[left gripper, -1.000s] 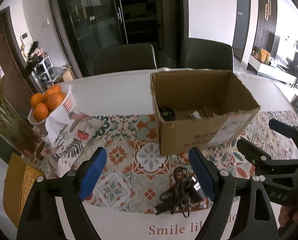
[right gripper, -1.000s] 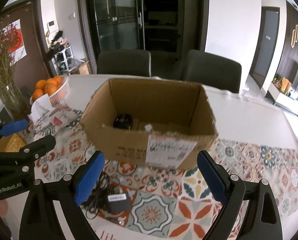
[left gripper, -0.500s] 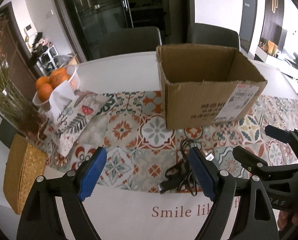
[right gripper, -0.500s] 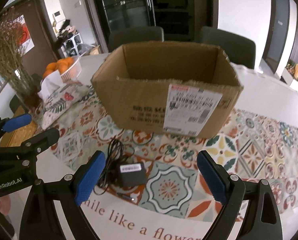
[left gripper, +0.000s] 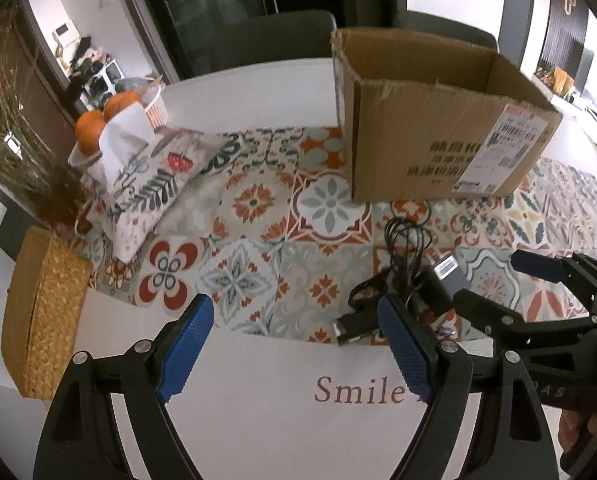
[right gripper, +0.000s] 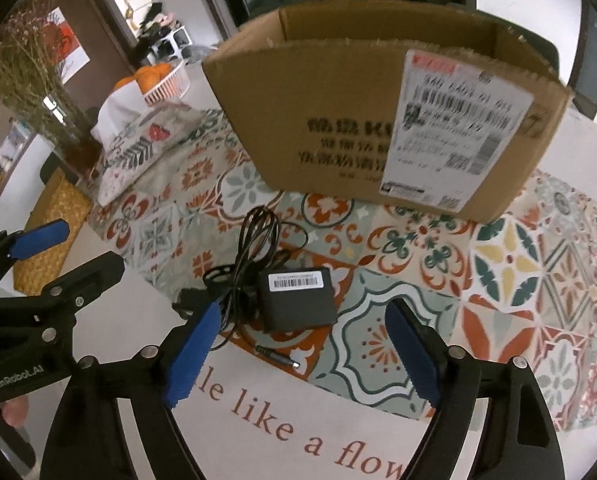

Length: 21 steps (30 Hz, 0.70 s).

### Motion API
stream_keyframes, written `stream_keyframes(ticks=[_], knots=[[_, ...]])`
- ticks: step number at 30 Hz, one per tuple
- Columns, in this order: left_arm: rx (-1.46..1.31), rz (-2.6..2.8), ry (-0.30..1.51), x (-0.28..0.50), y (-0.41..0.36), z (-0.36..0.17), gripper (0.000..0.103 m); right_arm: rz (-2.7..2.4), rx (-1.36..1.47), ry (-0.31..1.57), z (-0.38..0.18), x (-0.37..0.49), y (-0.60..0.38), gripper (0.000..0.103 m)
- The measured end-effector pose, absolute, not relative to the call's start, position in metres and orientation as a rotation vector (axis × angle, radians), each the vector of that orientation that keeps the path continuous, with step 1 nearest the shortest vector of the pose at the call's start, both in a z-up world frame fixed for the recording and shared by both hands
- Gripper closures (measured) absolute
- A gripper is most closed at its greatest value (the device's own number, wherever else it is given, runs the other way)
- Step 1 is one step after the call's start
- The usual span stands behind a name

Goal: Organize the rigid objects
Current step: 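Grasp the black power adapter with the right gripper while the left grasps the black bar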

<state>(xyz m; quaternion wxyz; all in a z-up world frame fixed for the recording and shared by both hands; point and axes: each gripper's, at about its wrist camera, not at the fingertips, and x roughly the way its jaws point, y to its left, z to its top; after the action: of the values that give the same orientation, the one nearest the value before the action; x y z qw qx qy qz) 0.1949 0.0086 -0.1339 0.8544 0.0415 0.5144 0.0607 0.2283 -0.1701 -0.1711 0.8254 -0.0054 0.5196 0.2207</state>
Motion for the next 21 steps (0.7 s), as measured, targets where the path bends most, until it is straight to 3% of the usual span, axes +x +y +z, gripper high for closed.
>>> stream_keyframes(ticks=[21], knots=[[0.047, 0.187, 1.163, 0.191, 0.019, -0.167, 0.019, 0.561, -0.007, 1.172, -0.218, 0.25, -0.149, 0.03]])
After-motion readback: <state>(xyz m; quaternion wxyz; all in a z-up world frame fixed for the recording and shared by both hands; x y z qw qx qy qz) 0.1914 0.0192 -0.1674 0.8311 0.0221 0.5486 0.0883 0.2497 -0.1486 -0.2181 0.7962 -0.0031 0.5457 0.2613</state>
